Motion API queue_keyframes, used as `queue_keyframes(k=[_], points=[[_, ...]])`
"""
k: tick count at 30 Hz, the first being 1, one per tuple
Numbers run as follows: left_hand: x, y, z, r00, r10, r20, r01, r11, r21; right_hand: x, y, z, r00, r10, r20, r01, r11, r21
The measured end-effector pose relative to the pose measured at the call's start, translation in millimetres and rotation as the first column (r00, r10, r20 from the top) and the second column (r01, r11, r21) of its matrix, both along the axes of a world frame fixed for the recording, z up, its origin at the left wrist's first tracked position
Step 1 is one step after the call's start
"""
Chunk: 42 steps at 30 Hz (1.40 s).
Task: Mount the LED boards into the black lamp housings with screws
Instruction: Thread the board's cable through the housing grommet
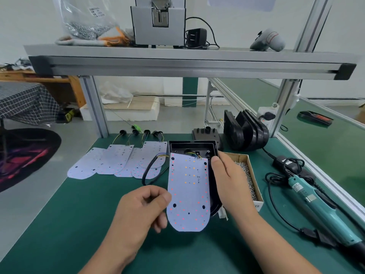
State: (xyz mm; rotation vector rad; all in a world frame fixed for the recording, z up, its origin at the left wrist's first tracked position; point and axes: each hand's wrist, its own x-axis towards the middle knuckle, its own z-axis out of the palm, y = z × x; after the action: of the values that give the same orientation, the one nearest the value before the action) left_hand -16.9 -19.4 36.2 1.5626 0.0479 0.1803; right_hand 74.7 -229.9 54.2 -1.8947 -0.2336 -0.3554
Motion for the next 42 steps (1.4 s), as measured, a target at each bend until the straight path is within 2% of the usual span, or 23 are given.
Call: queue_keyframes(k=[6,9,12,15,21,24,26,29,31,32,33,34,35,37,39,42], points=[[4,-1,-4,1.0,0.018,-0.012,-0.02,0.985,-0.173,-6,8,-6,0.999,0.052,-0.006,-0.052,0.999,-0.003],[3,-1,-3,0.999,0.007,0.038,-0.001,0.99,-0.138,-5,7,-4,0.998,0.041,-0.042,-0.04,0.999,0.008],[5,-3,-6,0.993,0.068,0.094,-0.06,0.995,-0.08,-7,3,-4,0.998,0.045,-0.051,-0.042,0.998,0.049],[9,-1,-13,0.988,0.134,0.077,-0.131,0.991,-0.042,-12,4,-7,0.998,0.061,-0.034,-0.059,0.996,0.061],[15,0,-15,0.987,0.151,0.05,-0.146,0.986,-0.077,-17,7,-10,0.994,0.083,0.07,-0.084,0.996,0.006],[14,0,-12,1.0,0.01,-0.023,-0.014,0.988,-0.157,-21,6,-12,0.989,0.116,0.09,-0.117,0.993,0.014],[12,0,-11,0.997,-0.078,-0.029,0.074,0.992,-0.106,-23,6,-12,0.989,0.132,0.064,-0.132,0.991,-0.015],[9,-4,-13,0.997,-0.08,-0.022,0.079,0.997,-0.025,-19,5,-14,0.99,0.137,-0.038,-0.14,0.987,-0.076],[10,-8,-12,0.999,-0.03,-0.031,0.029,0.998,-0.056,-19,4,-13,0.969,0.152,-0.195,-0.16,0.987,-0.025],[11,-10,-10,0.999,0.021,-0.045,-0.025,0.996,-0.083,-20,1,-11,0.966,0.135,-0.219,-0.15,0.987,-0.051],[12,-9,-10,0.996,0.077,-0.054,-0.083,0.991,-0.104,-22,-3,-7,0.978,0.102,-0.182,-0.123,0.986,-0.109],[13,-8,-9,0.99,0.129,-0.059,-0.135,0.984,-0.115,-26,-6,-3,0.994,0.078,-0.076,-0.092,0.975,-0.203],[15,-6,-10,0.984,0.168,-0.057,-0.174,0.978,-0.118,-30,-9,-1,0.99,0.121,0.066,-0.096,0.95,-0.297],[16,-6,-9,0.974,0.216,-0.06,-0.222,0.967,-0.125,-41,-11,2,0.887,0.361,0.288,-0.18,0.844,-0.506],[16,-7,-9,0.967,0.244,-0.068,-0.251,0.96,-0.125,-48,-5,-1,0.755,0.578,0.309,-0.223,0.671,-0.707],[17,-8,-10,0.966,0.24,-0.099,-0.254,0.953,-0.164,-51,7,-9,0.676,0.696,0.243,-0.145,0.449,-0.882]])
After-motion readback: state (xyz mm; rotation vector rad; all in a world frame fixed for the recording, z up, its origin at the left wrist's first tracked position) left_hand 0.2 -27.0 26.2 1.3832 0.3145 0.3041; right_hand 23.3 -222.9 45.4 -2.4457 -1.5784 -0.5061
